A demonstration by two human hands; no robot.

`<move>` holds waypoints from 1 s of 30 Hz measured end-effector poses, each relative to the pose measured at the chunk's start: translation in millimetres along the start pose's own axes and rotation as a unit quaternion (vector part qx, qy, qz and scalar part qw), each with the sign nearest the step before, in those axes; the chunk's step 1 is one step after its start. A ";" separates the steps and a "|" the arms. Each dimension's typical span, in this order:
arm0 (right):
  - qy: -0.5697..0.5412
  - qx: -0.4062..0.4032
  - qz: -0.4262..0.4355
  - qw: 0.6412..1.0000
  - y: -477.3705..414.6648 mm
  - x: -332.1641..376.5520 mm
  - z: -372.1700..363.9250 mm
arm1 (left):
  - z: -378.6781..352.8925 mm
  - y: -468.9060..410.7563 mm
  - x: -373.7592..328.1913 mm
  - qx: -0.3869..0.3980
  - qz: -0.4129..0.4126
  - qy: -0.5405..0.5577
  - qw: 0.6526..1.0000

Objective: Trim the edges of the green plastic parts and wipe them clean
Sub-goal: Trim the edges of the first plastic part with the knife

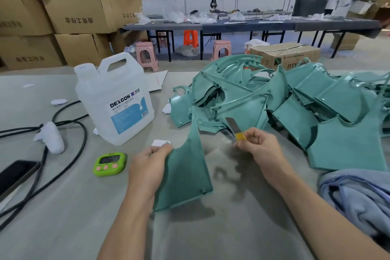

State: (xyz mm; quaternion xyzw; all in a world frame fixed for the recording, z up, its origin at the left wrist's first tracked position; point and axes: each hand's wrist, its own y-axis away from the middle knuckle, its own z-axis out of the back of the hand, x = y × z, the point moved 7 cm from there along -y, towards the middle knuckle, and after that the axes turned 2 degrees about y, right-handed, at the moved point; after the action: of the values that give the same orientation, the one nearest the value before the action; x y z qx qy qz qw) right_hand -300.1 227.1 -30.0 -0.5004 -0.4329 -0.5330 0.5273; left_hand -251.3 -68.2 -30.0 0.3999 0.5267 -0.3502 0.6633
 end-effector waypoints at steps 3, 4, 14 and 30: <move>0.079 0.004 -0.014 0.997 31.5 -0.4 -0.6 | -12.3 6.2 0.7 0.126 0.023 0.045 0.991; 0.093 0.005 -0.015 0.996 42.2 0.7 -1.3 | -13.5 8.9 -0.2 0.148 0.027 0.059 0.987; 0.146 -0.064 0.081 0.984 77.3 28.9 -0.5 | -31.1 17.9 4.7 0.199 0.010 0.002 0.980; 0.316 0.146 0.093 0.933 91.2 30.6 -28.3 | -28.0 8.1 8.7 0.187 0.038 0.048 0.980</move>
State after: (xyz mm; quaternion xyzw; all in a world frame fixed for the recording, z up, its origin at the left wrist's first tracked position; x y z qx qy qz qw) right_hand -209.7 188.9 -9.2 -0.2616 -0.2683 -0.5430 0.7515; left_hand -254.0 -39.8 -40.8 0.5532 0.4671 -0.3973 0.5638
